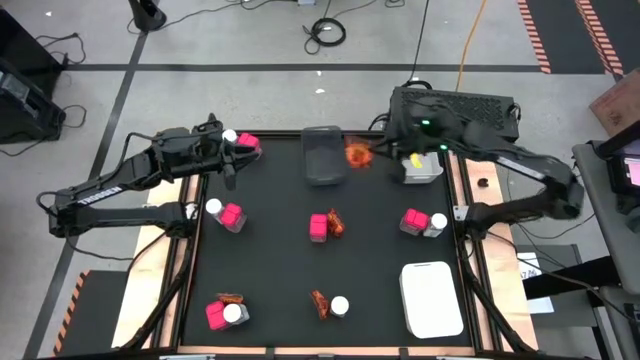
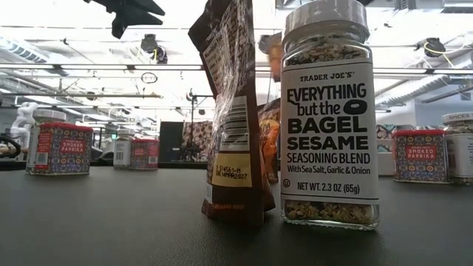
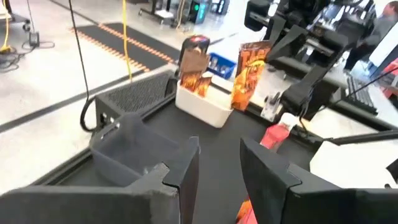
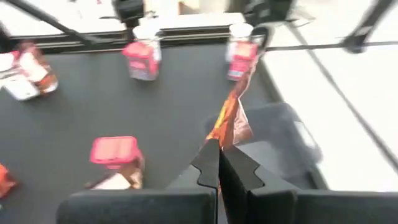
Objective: Sort spices by type
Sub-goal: Put the orange seasoning pack into the top white bin
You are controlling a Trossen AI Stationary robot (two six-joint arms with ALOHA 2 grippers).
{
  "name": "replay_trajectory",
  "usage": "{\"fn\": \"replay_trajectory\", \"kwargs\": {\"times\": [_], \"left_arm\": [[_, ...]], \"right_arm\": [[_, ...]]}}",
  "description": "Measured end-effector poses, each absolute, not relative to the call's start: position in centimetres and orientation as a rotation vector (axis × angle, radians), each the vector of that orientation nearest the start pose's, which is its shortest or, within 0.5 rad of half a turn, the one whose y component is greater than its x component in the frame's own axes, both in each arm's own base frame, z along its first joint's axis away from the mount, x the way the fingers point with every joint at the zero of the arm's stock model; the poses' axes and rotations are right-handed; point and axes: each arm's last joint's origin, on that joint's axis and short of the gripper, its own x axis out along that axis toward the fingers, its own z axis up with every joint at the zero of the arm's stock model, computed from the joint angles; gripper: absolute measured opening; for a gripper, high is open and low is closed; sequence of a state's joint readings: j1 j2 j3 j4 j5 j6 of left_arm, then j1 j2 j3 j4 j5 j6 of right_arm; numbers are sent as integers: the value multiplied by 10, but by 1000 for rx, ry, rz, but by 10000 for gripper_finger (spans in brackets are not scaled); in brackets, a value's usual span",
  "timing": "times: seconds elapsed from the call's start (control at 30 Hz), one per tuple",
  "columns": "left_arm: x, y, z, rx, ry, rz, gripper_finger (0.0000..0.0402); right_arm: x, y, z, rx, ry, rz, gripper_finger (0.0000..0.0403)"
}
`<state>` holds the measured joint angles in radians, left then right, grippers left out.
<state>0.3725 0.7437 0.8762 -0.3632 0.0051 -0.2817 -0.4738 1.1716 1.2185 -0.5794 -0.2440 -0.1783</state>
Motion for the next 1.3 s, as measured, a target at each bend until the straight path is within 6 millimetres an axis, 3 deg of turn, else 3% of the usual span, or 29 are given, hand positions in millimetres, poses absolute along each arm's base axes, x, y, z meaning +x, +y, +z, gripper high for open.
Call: {"fn": "replay_trajectory", "kwargs": {"times": [0.1,0.3,0.5,0.73,1.07,1.3], "left_arm": [[145,56,352,-322,179,396,119],[155,60,345,-325,222,399,119],[165,64,340,-350,249,383,119],[174,67,334,-372,286,390,119],[175,68,333,-374,292,391,119],[179,69,334,-369,267,387,119]], "right_arm": [[196,-100,367,-10,505,-254,0],[170,-107,333,26,579,-340,0],[161,-114,320,-11,619,-397,0],[149,-126,319,-61,706,-647,0],[130,-134,308,-13,848,-693,0],[120,-145,275,55,887,-768,0]]}}
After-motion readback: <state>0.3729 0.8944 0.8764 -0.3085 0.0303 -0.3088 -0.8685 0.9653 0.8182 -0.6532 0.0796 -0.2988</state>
